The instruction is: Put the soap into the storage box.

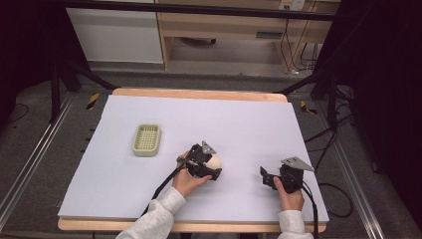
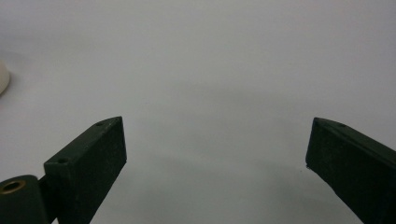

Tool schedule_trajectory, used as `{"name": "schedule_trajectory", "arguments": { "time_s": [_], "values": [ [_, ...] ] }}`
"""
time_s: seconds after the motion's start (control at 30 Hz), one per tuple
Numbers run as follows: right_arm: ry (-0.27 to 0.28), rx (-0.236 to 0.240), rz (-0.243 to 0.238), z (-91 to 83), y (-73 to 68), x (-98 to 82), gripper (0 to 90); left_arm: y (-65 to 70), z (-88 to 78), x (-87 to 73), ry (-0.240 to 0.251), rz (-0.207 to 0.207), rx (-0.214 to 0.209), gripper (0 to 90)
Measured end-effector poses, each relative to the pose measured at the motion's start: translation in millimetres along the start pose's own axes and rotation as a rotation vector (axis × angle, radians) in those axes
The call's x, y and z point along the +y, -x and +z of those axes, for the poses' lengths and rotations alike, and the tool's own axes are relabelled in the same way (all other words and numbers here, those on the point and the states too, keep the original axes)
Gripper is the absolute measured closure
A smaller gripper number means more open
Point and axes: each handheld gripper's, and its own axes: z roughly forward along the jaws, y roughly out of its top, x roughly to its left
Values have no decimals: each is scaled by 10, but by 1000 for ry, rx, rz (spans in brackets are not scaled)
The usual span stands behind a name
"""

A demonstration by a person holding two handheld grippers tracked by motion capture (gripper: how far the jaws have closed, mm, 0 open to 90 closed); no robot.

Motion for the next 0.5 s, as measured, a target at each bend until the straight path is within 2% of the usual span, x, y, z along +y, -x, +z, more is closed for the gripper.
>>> {"name": "schedule_trajectory", "arguments": {
  "time_s": [0.17,0.5],
  "values": [
    [1,0,-1,0,2,0,55,7,-27,-2,-6,6,-8,242],
    [0,-2,-5,5,6,0,55,11,-137,0,14,15,-14,242]
  ]
}}
